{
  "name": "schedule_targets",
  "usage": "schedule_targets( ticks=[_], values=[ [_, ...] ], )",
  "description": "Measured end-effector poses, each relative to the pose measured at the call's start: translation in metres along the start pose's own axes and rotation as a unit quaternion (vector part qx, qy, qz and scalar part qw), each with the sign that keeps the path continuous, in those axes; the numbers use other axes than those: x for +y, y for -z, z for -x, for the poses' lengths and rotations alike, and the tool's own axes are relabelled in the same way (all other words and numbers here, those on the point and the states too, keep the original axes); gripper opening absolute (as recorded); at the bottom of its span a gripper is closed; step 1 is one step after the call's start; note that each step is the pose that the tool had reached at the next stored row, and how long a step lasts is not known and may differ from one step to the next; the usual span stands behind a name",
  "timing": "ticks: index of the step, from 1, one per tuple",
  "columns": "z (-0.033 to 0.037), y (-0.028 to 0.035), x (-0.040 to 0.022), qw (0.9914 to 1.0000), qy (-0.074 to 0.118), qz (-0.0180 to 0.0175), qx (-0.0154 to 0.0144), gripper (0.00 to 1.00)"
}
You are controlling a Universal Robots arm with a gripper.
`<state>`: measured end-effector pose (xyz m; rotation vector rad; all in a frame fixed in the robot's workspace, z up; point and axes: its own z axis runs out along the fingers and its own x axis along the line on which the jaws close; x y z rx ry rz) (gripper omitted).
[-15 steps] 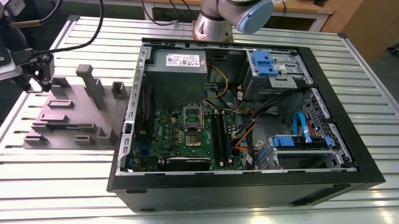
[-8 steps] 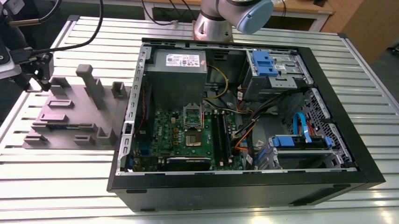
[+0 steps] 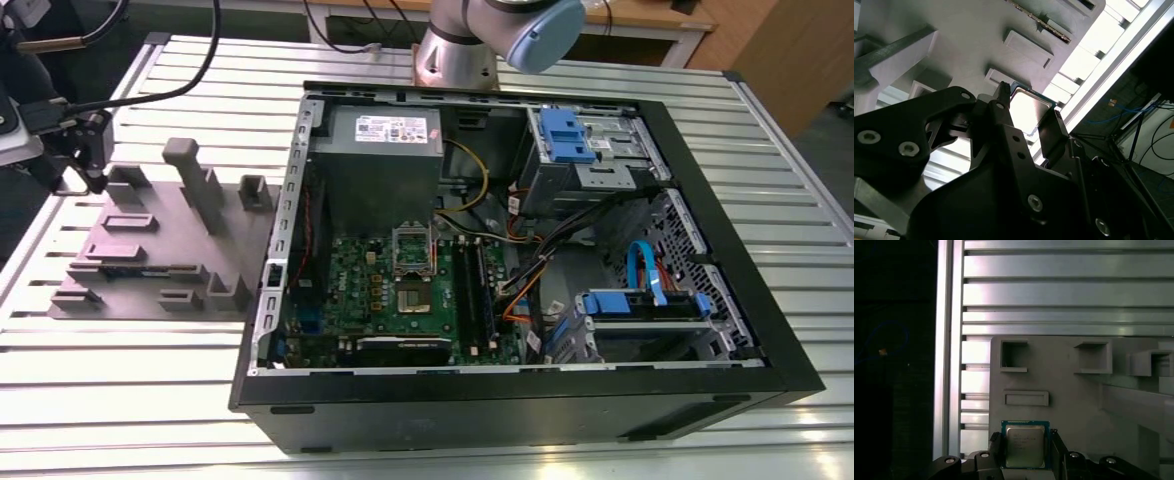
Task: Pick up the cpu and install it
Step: 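Pick up the cpu and move it towards the insertion slot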
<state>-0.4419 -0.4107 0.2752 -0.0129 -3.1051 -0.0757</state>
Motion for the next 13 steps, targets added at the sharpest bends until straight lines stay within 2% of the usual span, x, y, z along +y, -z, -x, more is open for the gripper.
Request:
schedule_targets(
  ticks=[13],
  values=[
    [-0.0002, 0.0063, 0.0004, 1.00000, 0.000, 0.0000, -0.0001, 0.47]
  ],
)
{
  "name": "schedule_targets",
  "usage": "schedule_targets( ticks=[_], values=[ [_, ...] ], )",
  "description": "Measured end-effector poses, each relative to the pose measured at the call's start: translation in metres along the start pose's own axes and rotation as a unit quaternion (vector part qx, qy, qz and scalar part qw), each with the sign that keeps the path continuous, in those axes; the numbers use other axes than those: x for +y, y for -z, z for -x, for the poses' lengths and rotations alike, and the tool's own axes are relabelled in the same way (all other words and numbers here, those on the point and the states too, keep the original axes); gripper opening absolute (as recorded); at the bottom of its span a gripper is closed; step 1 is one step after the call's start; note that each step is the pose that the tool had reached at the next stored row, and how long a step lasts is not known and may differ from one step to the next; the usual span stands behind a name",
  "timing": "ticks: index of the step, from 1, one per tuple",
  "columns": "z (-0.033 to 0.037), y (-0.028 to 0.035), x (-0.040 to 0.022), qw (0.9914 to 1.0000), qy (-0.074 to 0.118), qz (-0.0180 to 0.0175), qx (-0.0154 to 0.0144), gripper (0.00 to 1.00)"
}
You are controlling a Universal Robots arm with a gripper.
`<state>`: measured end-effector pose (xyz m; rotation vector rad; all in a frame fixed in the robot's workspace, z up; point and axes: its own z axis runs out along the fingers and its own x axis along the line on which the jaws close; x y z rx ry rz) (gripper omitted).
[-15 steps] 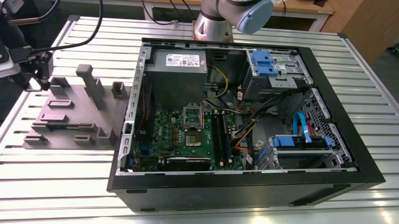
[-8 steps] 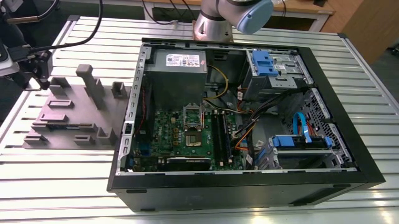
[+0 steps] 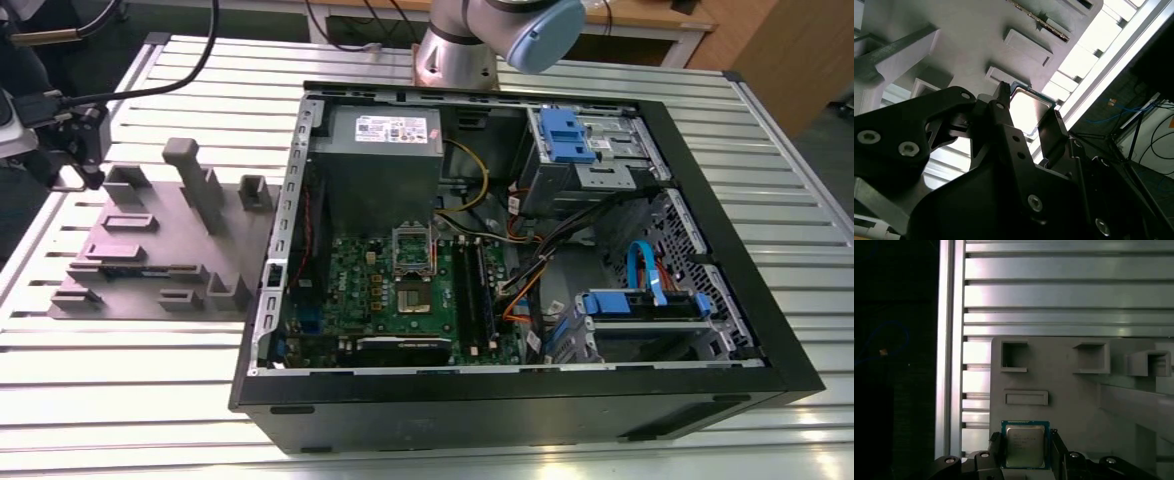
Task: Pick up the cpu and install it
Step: 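Pick up the cpu and move it towards the insertion slot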
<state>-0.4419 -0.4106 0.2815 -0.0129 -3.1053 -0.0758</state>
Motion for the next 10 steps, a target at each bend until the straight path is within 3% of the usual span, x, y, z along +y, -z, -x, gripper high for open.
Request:
schedule_targets(
  ticks=[10],
  values=[
    [-0.0001, 0.0033, 0.0002, 1.00000, 0.000, -0.0001, 0.0002, 0.47]
  ],
)
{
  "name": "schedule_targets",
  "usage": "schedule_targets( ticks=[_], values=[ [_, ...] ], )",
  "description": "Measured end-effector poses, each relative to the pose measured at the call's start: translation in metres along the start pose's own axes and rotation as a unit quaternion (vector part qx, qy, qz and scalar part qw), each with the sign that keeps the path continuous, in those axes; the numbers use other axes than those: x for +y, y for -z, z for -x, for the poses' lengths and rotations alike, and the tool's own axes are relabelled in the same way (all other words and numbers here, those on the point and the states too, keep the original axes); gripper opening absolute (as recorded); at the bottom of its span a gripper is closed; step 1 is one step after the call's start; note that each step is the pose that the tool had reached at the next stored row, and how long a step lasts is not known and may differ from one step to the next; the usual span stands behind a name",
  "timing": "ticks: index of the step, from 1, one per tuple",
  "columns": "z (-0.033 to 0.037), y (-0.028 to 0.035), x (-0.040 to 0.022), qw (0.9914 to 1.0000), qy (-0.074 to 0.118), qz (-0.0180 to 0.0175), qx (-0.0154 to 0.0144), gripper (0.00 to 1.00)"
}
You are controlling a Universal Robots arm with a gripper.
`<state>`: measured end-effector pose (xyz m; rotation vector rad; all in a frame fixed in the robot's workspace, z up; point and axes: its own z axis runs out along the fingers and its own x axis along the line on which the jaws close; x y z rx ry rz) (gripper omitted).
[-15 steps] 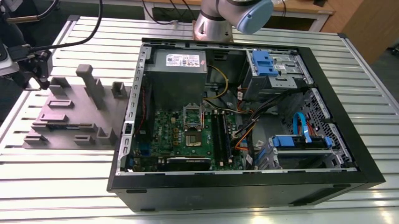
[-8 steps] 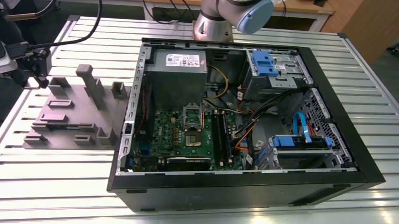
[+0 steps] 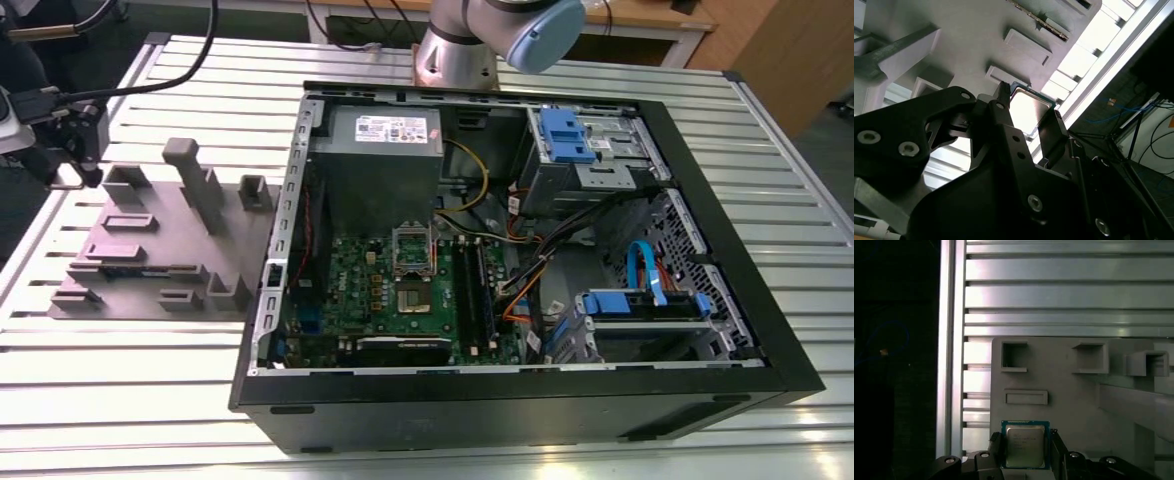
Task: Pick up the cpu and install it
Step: 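Pick up the cpu and move it towards the insertion slot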
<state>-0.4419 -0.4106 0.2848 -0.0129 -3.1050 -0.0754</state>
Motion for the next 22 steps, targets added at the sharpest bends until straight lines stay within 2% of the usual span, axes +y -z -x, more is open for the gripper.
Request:
schedule_targets(
  ticks=[22],
  values=[
    [-0.0002, 0.0073, 0.0004, 1.00000, 0.000, 0.0001, -0.0002, 0.47]
  ],
)
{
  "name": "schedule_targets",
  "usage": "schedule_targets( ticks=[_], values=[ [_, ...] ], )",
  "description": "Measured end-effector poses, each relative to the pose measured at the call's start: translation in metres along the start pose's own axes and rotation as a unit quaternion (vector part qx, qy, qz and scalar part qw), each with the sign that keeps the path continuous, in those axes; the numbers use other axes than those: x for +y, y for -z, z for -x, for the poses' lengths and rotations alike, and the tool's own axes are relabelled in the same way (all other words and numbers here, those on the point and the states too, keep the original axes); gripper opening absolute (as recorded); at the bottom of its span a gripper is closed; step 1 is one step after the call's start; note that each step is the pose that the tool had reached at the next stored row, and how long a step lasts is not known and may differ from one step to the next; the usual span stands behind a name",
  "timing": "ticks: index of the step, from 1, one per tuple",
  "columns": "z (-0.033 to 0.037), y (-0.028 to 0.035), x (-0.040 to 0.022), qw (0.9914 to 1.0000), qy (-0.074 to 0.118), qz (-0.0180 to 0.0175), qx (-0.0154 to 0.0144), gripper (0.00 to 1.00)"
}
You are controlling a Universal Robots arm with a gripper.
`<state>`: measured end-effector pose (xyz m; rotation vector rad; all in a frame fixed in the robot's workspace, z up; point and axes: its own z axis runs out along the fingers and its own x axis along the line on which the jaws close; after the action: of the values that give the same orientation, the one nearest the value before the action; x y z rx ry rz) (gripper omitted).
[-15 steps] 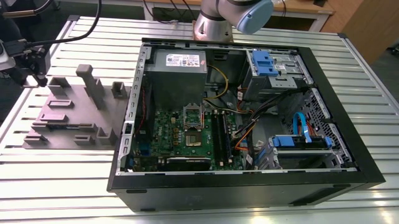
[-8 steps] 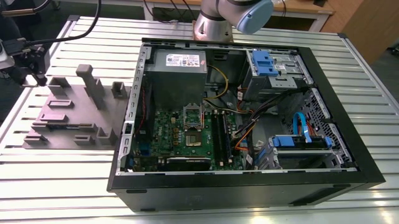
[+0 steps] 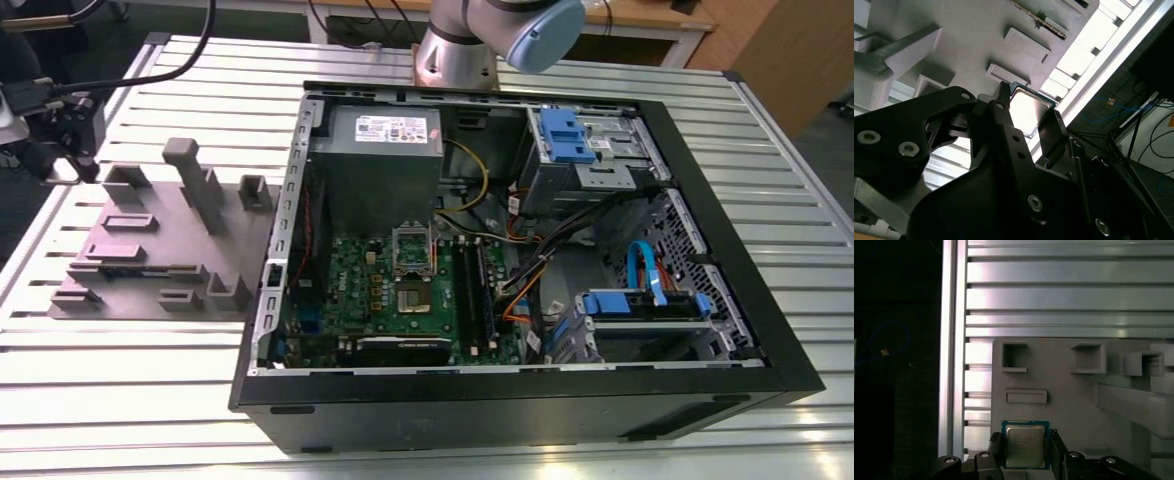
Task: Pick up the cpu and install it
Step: 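Pick up the cpu and move it towards the insertion slot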
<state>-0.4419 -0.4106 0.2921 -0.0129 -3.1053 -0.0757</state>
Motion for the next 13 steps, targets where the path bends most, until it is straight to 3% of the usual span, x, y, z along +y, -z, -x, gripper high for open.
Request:
schedule_targets(
  ticks=[13],
  values=[
    [-0.0002, 0.0056, 0.0003, 1.00000, 0.000, 0.0000, 0.0000, 0.47]
  ],
)
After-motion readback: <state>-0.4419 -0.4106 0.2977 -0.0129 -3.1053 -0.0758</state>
